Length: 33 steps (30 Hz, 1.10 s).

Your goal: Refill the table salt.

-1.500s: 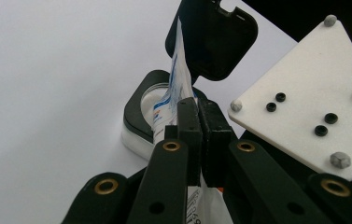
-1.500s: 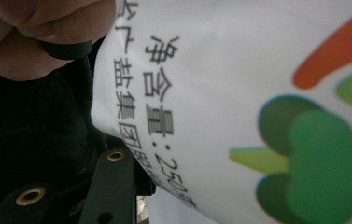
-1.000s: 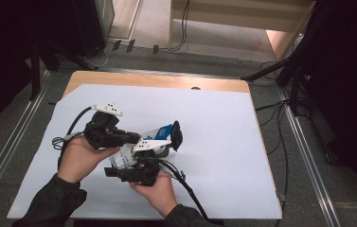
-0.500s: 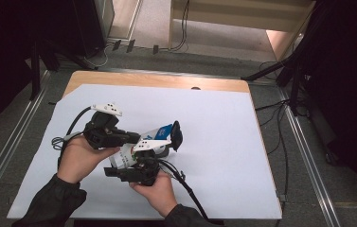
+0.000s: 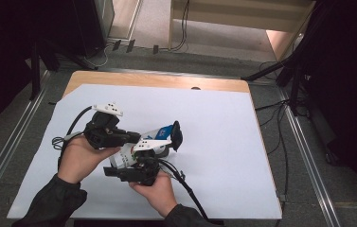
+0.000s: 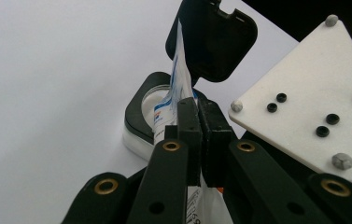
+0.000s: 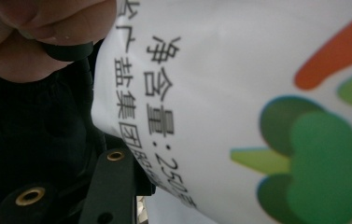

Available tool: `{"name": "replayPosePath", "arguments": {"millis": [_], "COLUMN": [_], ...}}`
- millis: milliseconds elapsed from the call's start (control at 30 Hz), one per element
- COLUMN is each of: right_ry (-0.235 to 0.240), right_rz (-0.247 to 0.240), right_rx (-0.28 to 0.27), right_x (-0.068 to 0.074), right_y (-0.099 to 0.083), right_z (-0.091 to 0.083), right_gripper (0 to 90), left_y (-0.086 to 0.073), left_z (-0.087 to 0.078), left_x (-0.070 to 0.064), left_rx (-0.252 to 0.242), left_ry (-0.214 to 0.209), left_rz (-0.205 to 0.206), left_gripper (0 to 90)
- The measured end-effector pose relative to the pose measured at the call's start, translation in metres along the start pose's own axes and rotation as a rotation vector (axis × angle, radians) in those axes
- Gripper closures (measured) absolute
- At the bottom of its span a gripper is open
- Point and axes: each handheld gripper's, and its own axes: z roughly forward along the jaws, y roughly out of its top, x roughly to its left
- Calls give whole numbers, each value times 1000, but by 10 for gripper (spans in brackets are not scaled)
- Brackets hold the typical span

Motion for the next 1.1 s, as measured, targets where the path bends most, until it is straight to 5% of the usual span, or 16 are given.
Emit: {"name": "replayPosePath", "arguments": {"millis": [1100], "right_ry": [20], "right_rz": [6], "right_rx": [-27], "right_x": [1], "right_y": [3], "right_z": [-2], "right_gripper": [559], "left_y": [2], "left_z": [-2], "left_x": [-2], "left_rx": [-28], "left_ry": [-9], "left_rz": [9], "left_gripper": [893]}}
